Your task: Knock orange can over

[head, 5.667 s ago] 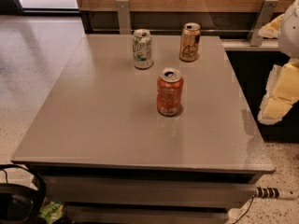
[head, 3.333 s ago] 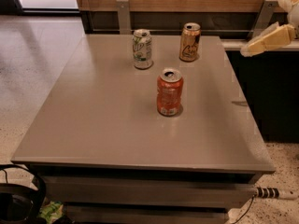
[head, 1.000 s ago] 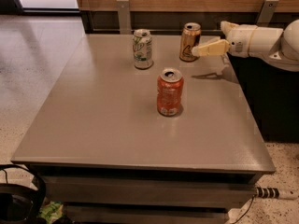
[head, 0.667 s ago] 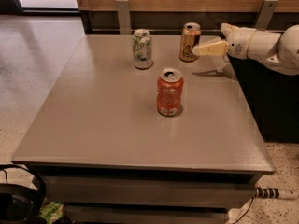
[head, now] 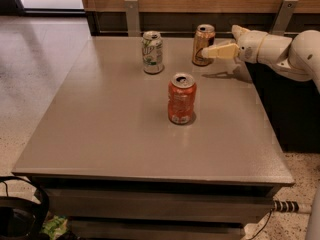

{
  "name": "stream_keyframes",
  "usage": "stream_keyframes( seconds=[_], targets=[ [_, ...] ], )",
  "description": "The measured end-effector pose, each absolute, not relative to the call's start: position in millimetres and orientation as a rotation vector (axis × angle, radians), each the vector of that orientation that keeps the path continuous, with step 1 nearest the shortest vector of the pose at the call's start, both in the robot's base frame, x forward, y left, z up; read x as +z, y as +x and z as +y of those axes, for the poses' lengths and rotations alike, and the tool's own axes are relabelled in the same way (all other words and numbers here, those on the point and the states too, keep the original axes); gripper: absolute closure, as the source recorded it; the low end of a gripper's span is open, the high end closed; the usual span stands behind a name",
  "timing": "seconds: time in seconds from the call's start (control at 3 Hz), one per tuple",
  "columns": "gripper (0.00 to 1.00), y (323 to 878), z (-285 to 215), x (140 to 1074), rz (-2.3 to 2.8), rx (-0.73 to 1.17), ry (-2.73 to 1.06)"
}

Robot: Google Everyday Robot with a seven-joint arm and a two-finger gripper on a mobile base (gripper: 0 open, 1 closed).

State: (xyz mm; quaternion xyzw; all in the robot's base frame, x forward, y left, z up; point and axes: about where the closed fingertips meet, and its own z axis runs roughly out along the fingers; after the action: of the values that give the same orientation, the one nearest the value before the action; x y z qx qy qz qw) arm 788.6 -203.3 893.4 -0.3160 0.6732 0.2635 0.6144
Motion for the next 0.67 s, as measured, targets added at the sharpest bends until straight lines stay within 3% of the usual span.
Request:
stream_keyframes(
  seconds=[0.33,0.67],
  targets=[
    [0.00,796,-188,887,1.539,0.640,-0.736],
    [0.15,800,-175,876,1.534,0.672,-0.733]
  ],
)
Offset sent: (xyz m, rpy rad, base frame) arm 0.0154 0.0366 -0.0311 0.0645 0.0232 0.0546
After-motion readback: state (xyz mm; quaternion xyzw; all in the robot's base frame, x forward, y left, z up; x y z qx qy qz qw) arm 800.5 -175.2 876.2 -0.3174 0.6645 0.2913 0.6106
